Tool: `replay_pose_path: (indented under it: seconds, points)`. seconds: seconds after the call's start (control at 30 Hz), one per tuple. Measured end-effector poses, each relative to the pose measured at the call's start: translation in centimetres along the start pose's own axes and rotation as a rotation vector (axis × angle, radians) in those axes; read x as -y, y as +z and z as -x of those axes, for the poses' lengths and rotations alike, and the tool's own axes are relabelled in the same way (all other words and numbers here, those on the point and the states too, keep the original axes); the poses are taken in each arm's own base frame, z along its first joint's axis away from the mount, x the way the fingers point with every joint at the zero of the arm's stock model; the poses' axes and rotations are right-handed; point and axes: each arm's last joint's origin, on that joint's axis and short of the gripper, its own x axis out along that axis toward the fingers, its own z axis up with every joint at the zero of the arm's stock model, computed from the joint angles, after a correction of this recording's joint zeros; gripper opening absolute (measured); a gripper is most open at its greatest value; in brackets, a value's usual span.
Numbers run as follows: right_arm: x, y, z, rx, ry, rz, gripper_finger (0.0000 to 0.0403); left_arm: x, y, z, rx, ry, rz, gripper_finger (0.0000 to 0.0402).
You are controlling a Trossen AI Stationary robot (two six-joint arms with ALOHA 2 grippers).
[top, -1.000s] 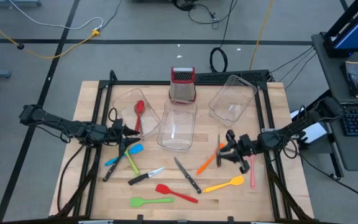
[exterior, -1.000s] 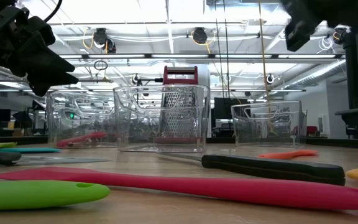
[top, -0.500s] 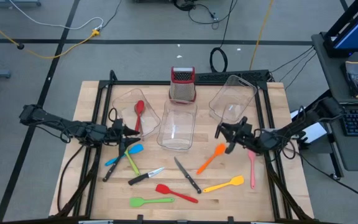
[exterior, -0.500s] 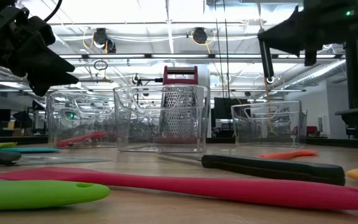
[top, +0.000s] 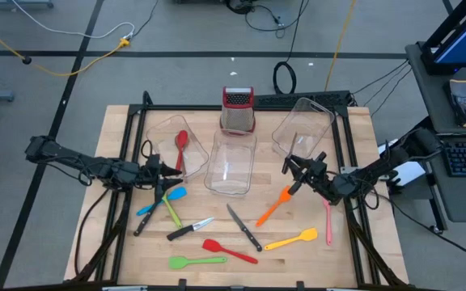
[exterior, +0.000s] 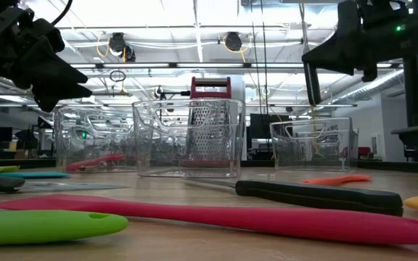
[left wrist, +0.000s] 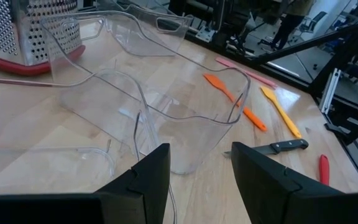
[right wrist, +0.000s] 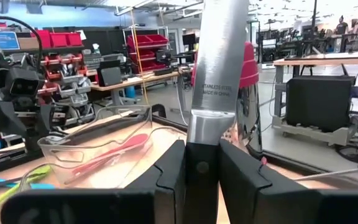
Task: Pick & Place Kitchen Items
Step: Put the black knife into the middle transparent bin
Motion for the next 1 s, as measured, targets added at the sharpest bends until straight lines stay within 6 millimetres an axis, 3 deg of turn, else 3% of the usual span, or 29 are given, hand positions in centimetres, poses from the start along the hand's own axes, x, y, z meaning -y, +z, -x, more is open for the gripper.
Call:
replay_pose_path:
  seconds: [0.33,0.63,1.0]
  points:
    - [-1.0,-0.1,-0.2,-0.051,0.426,-0.158,0.0065,0.7,1.3,0.1,0.122,-0.084,-0.01,0.0172]
    - [-1.4,0.5,-0.3,-0.052,0.699,-0.248,0.0065,1.6,2.3,-0.1,0.206,-0.198,0.009,0.0172]
    - [-2.6,2.7,-0.8,0.111,0.734,-0.195,0.0065,2.6,2.4,-2.5,0.264,-0.235,0.03,0.0172]
